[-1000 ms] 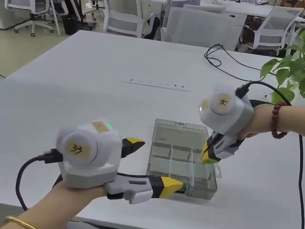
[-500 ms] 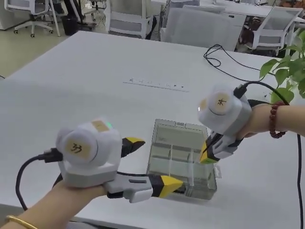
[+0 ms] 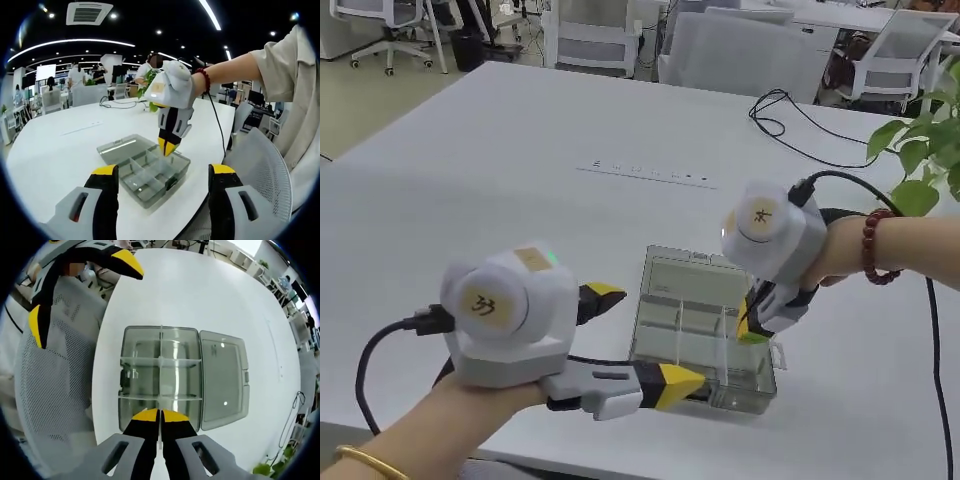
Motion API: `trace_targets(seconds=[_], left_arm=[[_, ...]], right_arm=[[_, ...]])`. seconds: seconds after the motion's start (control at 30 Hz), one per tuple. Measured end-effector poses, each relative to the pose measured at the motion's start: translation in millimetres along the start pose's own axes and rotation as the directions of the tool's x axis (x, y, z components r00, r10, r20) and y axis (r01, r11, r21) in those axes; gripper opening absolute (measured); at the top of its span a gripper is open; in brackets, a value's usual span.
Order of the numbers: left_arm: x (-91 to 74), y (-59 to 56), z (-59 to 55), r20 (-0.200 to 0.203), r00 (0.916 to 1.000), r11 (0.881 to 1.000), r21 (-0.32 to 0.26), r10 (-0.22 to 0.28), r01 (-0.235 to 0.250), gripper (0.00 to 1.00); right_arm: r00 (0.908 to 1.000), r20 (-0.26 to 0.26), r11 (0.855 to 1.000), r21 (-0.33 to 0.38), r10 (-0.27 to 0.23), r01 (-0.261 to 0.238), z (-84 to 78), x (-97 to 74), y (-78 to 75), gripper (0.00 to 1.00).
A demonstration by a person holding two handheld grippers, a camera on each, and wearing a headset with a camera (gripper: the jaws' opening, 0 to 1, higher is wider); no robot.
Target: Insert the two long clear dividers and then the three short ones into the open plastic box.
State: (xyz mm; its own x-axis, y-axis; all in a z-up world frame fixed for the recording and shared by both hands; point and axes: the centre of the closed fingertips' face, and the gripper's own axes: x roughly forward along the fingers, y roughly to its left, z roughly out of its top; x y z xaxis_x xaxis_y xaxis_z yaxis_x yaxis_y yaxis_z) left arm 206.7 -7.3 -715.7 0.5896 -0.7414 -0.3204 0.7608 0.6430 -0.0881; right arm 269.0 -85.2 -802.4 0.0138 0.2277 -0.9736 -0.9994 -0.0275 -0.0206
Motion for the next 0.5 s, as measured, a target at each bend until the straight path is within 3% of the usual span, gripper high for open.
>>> trace_targets(seconds=[0.5], left_arm=[[-1.2, 0.5, -0.1, -0.004, 0.9999, 1.000, 0.002, 0.011, -0.011, 0.73]], right_arm=[[0.9998, -0.010, 1.000, 0.026, 0.017, -0.017, -4.5, 12.8, 0.8, 0.02]])
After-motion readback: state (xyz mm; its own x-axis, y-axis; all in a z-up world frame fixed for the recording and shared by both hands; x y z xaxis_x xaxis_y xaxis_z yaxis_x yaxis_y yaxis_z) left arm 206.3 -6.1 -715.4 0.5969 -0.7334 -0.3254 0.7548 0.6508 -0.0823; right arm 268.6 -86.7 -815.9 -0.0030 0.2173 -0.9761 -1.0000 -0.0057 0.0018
